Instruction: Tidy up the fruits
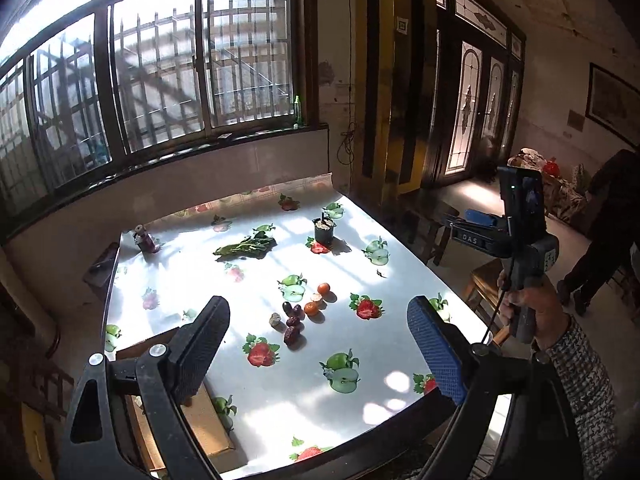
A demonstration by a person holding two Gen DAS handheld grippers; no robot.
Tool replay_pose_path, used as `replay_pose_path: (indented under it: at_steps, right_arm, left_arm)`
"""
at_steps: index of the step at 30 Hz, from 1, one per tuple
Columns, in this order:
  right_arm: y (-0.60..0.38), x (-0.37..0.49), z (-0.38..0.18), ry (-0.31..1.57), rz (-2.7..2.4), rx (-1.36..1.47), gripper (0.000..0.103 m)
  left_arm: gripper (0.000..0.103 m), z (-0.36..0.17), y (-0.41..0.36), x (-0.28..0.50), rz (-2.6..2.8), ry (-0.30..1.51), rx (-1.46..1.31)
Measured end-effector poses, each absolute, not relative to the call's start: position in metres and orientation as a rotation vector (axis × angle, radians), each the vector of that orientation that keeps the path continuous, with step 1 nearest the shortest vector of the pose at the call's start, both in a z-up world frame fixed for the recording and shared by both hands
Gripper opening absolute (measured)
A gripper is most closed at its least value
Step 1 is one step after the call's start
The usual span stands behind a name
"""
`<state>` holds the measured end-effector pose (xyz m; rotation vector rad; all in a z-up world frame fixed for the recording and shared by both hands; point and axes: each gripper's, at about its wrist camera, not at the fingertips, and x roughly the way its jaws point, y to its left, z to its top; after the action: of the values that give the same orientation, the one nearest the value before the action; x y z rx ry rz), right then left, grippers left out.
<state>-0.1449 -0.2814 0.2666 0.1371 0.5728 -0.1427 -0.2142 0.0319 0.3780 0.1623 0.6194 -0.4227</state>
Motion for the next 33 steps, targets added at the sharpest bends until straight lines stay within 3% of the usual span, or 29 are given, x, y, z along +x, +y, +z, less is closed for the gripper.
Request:
replay_pose_path:
  at_steps: [5, 7, 10, 12, 15, 20, 23, 24, 26, 27, 28, 33]
  right_arm:
    - [-0.294, -0.158, 0.377, 0.464, -0.231, 0.041, 0.064]
    - [-0.294, -0.153, 0.416, 0.45, -0.277, -0.006, 0.07]
    - [-0.295, -0.142, 0.447, 0.433, -0.291, -0.018, 0.081]
    - [-0.292, -0.129, 0.443, 0.434, -0.268, 0.0, 0.082]
    - [-0.284, -0.097, 0.398, 0.487, -0.182, 0.039, 0.082]
    - [-0.259, -0.023, 0.258, 0.695, -0.03, 0.154, 0.082]
    - [-0.239, 0.013, 0.18, 0.802, 0.07, 0.239, 0.066]
    - [-0.234, 0.022, 0.157, 0.827, 0.101, 0.286, 0.063]
    - [-0.227, 0.036, 0.122, 0.854, 0.138, 0.362, 0.061]
    - [-0.222, 0.043, 0.105, 0.866, 0.149, 0.386, 0.059]
    - [-0.218, 0.049, 0.092, 0.874, 0.146, 0.393, 0.059]
    - [-0.207, 0.069, 0.048, 0.903, 0.135, 0.397, 0.059]
  left_arm:
    - [0.09, 0.415, 0.068, -0.165, -0.231, 0.592, 0.104]
    - [0.09, 0.429, 0.075, -0.145, -0.188, 0.585, 0.088]
    - [0.09, 0.432, 0.076, -0.115, -0.155, 0.566, 0.099]
    - [0.09, 0.417, 0.075, -0.096, -0.166, 0.578, 0.093]
    - [0.09, 0.369, 0.074, -0.068, -0.217, 0.62, 0.051]
    - [0.09, 0.247, 0.074, -0.028, -0.289, 0.725, -0.02]
    - [0.089, 0.172, 0.08, -0.008, -0.331, 0.844, -0.124]
    - [0.083, 0.152, 0.082, -0.003, -0.35, 0.878, -0.157]
    - [0.06, 0.116, 0.083, 0.004, -0.359, 0.937, -0.201]
    - [0.044, 0.103, 0.081, 0.007, -0.357, 0.96, -0.212]
    - [0.039, 0.092, 0.08, 0.009, -0.362, 0.979, -0.222]
    - [0.039, 0.064, 0.062, 0.007, -0.397, 0.973, -0.223]
